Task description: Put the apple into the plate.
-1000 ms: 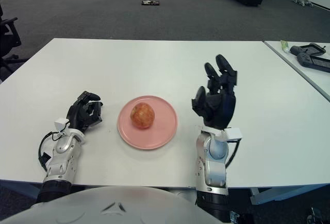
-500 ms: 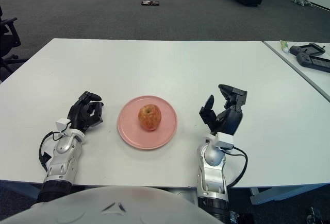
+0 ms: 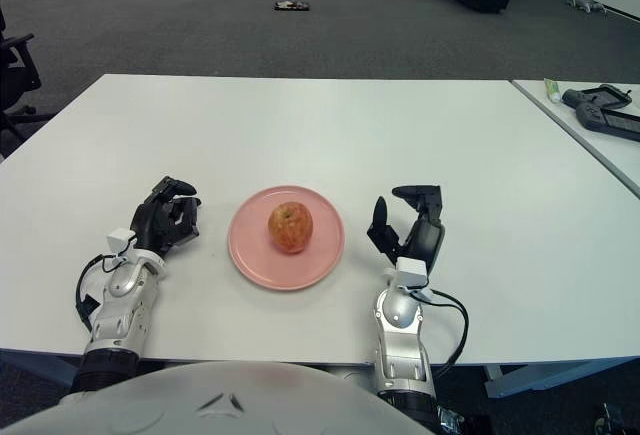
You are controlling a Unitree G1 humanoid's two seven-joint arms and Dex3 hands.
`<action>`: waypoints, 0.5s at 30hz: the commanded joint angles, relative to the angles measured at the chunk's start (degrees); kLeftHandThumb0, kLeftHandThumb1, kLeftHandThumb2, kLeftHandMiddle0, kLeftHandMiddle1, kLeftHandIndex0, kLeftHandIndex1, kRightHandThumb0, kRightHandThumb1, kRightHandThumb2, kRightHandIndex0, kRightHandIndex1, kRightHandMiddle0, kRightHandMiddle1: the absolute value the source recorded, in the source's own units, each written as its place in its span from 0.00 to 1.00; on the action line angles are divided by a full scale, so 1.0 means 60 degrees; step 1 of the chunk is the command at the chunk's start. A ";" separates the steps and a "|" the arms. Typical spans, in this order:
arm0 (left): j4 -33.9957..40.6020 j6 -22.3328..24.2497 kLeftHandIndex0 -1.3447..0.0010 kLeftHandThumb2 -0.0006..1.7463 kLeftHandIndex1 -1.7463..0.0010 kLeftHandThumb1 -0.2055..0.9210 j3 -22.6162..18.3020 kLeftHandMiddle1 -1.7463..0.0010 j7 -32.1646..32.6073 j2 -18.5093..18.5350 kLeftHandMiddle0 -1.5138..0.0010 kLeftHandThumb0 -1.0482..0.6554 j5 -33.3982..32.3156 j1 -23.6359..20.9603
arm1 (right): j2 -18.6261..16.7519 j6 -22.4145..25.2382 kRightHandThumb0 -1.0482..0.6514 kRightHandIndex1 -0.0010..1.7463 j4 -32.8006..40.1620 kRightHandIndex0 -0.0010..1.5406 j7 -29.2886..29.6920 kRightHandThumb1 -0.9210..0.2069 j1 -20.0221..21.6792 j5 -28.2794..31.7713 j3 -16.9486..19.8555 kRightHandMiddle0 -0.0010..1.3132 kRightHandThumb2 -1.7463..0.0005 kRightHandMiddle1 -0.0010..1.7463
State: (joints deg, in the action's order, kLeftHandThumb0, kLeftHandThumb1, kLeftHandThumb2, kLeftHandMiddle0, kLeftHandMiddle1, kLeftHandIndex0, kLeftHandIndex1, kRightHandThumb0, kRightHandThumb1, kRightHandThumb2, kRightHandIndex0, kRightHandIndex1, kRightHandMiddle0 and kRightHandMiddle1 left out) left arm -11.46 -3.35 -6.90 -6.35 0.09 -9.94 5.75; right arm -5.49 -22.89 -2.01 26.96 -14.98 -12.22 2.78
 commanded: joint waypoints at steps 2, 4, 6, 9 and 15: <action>-0.0241 0.0332 0.61 0.68 0.00 0.56 -0.0039 0.00 0.0025 -0.0014 0.20 0.35 -0.0068 0.0003 | 0.0121 -0.0338 0.38 0.75 -0.0440 0.40 -0.0240 0.28 0.0241 0.0089 0.0054 0.30 0.45 1.00; -0.0244 0.0355 0.61 0.68 0.00 0.56 -0.0044 0.00 0.0047 -0.0016 0.20 0.35 -0.0069 -0.0011 | 0.0138 -0.0456 0.38 0.75 -0.0589 0.41 -0.0340 0.31 0.0287 0.0153 0.0071 0.32 0.42 1.00; -0.0243 0.0360 0.61 0.68 0.00 0.56 -0.0041 0.00 0.0058 -0.0010 0.20 0.35 -0.0058 -0.0015 | 0.0134 -0.0551 0.38 0.75 -0.0716 0.41 -0.0429 0.33 0.0321 0.0240 0.0093 0.33 0.41 1.00; -0.0265 0.0318 0.61 0.68 0.00 0.56 -0.0030 0.00 0.0042 0.0013 0.20 0.35 -0.0028 -0.0026 | 0.0080 -0.0665 0.37 0.75 -0.0893 0.42 -0.0576 0.35 0.0365 0.0432 0.0137 0.34 0.39 1.00; -0.0325 0.0131 0.61 0.68 0.00 0.56 0.0044 0.00 -0.0040 0.0084 0.20 0.35 0.0074 -0.0030 | 0.0040 -0.0921 0.37 0.76 -0.1216 0.42 -0.0809 0.35 0.0373 0.0652 0.0176 0.34 0.39 1.00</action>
State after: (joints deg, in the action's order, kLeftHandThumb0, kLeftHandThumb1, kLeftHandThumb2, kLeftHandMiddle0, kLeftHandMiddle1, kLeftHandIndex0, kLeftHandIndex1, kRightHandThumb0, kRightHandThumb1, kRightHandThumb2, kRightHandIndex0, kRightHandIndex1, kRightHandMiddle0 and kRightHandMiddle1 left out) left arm -11.72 -3.54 -6.88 -6.34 0.22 -10.02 5.33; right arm -5.13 -26.92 -8.26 22.71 -14.00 -9.41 3.52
